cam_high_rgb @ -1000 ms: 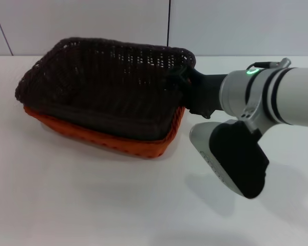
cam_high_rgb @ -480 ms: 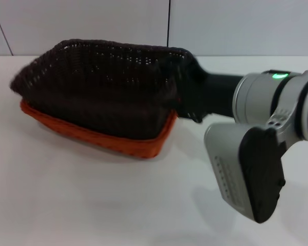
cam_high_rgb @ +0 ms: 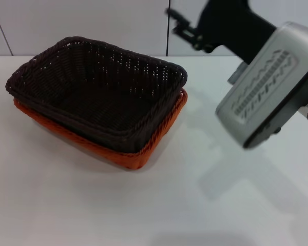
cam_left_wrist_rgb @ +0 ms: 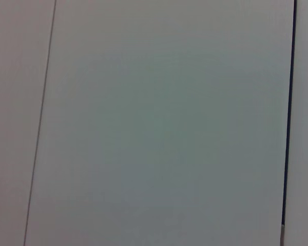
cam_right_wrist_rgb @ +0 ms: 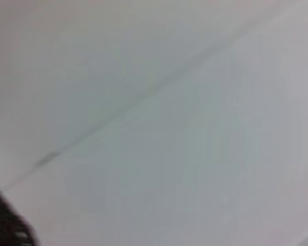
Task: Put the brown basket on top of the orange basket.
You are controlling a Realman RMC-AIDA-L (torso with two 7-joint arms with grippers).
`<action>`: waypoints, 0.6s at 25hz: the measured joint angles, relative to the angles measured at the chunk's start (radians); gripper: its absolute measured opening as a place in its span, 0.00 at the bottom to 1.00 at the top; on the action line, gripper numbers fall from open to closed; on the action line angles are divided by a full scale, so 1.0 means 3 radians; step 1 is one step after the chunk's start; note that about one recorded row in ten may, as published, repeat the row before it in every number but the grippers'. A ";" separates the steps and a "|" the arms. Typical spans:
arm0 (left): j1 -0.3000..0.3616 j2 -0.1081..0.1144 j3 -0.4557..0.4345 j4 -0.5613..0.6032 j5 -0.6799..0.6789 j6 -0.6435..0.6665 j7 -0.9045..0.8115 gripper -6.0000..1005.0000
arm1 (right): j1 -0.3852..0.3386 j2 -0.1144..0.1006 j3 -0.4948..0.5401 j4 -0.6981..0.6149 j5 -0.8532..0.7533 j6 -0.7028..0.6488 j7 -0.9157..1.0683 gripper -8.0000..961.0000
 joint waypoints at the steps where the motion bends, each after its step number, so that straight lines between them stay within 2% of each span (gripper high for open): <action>1: -0.0001 0.0002 -0.0001 0.0002 0.0000 0.0000 0.0001 0.78 | -0.0016 0.0000 -0.0067 0.0067 0.0139 0.0289 0.0001 0.75; 4: -0.0007 0.0005 -0.0002 0.0008 0.0000 0.0001 0.0008 0.78 | -0.0032 0.0001 -0.0184 0.0259 0.0432 0.1178 0.0203 0.75; 5: -0.0011 0.0005 -0.0002 0.0014 0.0000 0.0001 0.0009 0.78 | -0.0051 -0.0004 -0.0189 0.0395 0.0492 0.1702 0.0602 0.75; 6: -0.0021 0.0006 -0.0003 0.0031 0.0000 0.0004 0.0013 0.78 | -0.0051 -0.0004 -0.0189 0.0395 0.0492 0.1702 0.0602 0.75; 10: -0.0045 0.0013 -0.0008 0.0101 0.0019 0.0064 0.0017 0.78 | -0.0166 -0.0007 -0.0027 0.0690 0.0485 0.2191 0.1604 0.75; 15: -0.0047 0.0012 -0.0032 0.0203 0.0064 0.0169 0.0018 0.78 | -0.0246 -0.0017 0.0212 0.1379 0.0244 0.2408 0.3034 0.75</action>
